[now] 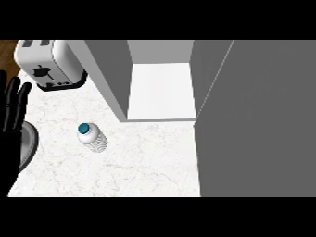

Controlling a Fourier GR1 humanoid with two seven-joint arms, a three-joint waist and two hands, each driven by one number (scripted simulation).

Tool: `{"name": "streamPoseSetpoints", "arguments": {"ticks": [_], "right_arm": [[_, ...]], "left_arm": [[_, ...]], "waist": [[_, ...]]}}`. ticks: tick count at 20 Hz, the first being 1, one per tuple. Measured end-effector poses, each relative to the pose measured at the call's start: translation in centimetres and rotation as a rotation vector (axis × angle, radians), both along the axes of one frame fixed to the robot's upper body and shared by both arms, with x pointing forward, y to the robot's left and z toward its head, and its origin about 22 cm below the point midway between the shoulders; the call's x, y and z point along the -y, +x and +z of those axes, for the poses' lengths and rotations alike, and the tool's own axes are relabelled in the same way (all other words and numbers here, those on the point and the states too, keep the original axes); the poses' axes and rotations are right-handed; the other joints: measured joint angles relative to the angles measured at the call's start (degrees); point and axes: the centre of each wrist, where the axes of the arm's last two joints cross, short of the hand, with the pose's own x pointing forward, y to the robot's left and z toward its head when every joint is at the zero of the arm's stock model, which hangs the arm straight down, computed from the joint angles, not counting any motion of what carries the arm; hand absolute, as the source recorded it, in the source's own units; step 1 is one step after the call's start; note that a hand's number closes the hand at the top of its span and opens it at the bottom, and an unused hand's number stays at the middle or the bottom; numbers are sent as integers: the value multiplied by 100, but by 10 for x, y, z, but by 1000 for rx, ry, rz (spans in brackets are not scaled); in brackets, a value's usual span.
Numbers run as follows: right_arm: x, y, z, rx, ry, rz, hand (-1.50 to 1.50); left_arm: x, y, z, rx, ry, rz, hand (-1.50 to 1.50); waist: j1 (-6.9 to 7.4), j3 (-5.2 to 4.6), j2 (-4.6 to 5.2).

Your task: Pick up the bottled water, place it into the cabinet and close the cabinet

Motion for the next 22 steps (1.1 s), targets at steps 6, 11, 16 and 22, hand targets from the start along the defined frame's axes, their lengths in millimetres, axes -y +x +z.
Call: {"name": "streamPoseSetpoints", "arguments": {"ticks": [6,11,16,22], "right_arm": [[5,-20,11,53,40,37,-150],[0,-42,5,-129,104,142,-150],[1,-73,15,-199,134,169,-150],[3,-88,8,-246,123,166,-150]], "left_arm": [[1,6,5,4,1,84,-150],[11,4,-15,-186,-121,137,-150],[30,-13,-14,-253,-160,146,-150],[47,-30,-6,-297,-157,190,-150]], "waist": [[67,15,32],[49,16,35],[68,16,31],[74,18,32]]}}
